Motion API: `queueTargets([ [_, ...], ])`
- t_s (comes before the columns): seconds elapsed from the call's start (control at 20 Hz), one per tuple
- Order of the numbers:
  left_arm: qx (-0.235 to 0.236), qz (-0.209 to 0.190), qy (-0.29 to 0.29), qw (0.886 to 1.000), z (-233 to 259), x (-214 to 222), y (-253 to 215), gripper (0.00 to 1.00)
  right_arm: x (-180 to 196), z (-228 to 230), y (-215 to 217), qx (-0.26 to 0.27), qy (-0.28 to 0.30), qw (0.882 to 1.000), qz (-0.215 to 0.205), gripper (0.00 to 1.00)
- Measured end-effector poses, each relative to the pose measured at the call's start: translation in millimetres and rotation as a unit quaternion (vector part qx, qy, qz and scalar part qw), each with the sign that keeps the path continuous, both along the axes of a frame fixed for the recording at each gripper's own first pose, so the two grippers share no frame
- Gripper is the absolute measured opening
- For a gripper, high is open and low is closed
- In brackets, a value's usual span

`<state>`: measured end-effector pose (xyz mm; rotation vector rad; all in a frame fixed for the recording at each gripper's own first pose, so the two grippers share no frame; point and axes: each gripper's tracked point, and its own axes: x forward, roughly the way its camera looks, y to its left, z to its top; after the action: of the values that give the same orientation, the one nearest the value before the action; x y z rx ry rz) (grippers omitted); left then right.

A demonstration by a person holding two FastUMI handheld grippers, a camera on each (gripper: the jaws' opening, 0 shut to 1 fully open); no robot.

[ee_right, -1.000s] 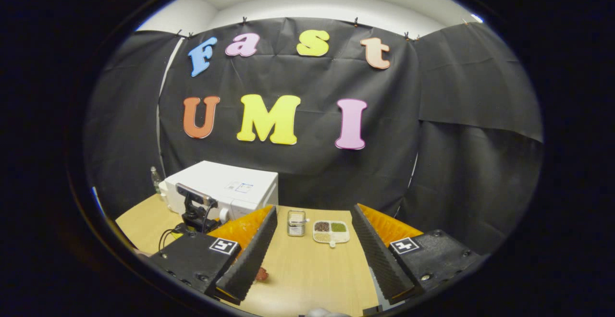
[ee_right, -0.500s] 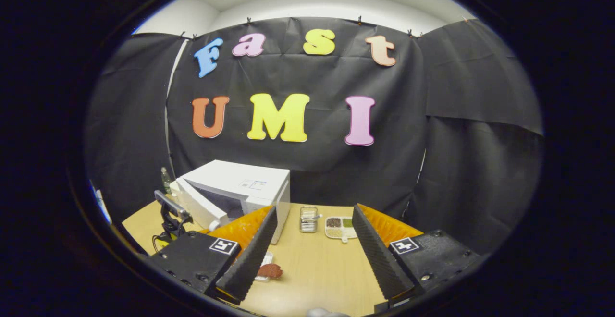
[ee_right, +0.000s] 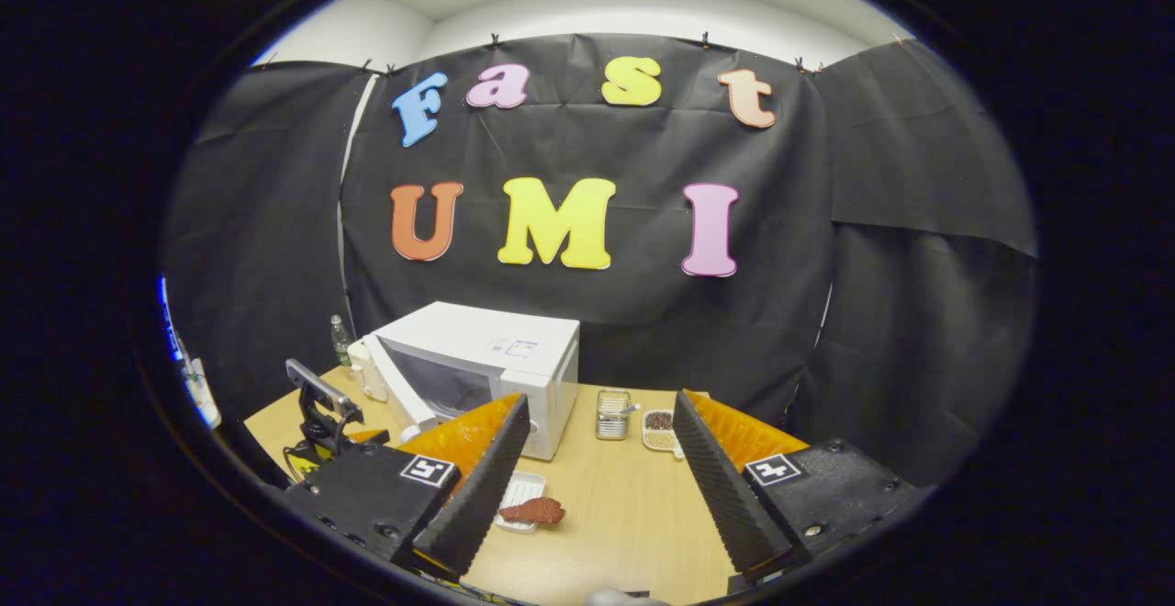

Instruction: Open the microwave oven with the left hand, put the food in, and close the microwave oven.

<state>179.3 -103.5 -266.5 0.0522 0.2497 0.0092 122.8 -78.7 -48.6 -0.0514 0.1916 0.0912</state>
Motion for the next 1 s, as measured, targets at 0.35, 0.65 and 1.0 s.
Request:
queueTargets([
  [0.35, 0.019, -0.006, -0.002, 1.000, 8.8, -17.3, 15.7, 0.95, -4.7, -7.4, 2.2, 0.013, 0.004, 1.000, 0.000, 1.00],
  [0.65, 0.031, 0.005, 0.013, 0.999, 8.4, -60.8, 60.9, 0.95, -19.7, -25.5, 33.7, 0.021, 0.025, 0.999, 0.016, 1.00],
  [1.0, 0.035, 0.028, 0.025, 0.999, 3.9, -106.3, 134.4, 0.95, -48.7, -37.6, 91.9, 0.042, 0.038, 0.998, 0.027, 1.00],
])
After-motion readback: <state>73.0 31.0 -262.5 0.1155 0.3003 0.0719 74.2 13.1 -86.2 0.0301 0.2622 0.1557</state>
